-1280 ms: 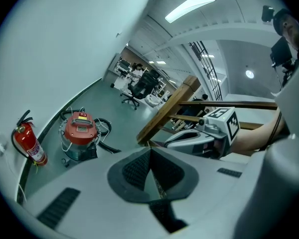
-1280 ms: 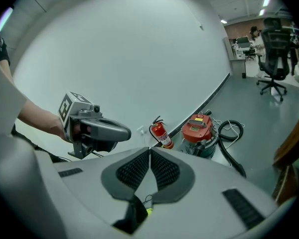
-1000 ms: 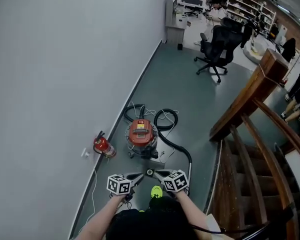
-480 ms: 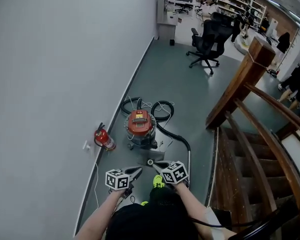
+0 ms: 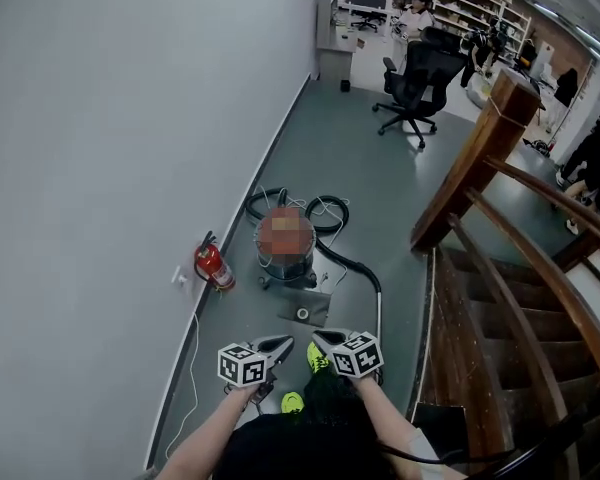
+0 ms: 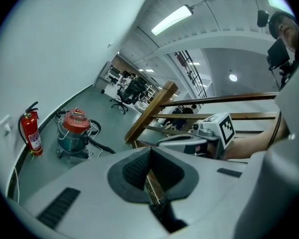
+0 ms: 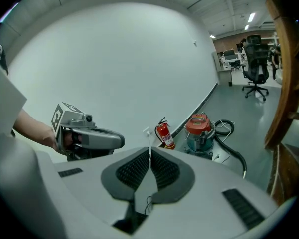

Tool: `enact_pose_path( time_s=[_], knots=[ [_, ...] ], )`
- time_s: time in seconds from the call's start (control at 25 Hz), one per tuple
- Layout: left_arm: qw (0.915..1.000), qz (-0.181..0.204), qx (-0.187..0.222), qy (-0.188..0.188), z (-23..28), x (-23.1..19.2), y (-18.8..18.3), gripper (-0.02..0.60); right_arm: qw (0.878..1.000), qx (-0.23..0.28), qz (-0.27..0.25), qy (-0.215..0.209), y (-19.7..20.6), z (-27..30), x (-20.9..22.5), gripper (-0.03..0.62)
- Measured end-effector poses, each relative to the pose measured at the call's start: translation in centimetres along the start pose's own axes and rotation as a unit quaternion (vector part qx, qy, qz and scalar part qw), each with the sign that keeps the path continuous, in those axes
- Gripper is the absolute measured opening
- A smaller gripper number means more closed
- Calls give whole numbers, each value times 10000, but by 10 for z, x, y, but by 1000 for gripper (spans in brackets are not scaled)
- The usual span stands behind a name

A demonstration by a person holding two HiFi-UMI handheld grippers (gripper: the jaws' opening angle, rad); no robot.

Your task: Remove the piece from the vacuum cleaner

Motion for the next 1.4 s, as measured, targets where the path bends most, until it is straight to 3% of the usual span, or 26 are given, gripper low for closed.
enact_pose_path(
  time_s=[0.32, 0.68, 1.4],
  knots=[
    [9998, 100, -67, 172, -11, 30, 27, 11, 9998, -49, -158, -63, 27, -13, -32, 23],
    [9993, 181, 313, 30, -23, 49, 22, 11, 9975, 50, -663, -246, 24, -23, -51, 15],
    [9980, 282, 559, -37, -34, 62, 26, 11, 9948, 81, -958, -341, 23, -27, -70, 15]
  ],
)
Point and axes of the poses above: the fingertips, and each gripper's own axes: z forward along the fingers, x to its right, y out of its underside, the point moved 9 cm from there along -z, backward along the fingers, and after that the axes turned 11 degrees about -y, right-handed, at the moved point
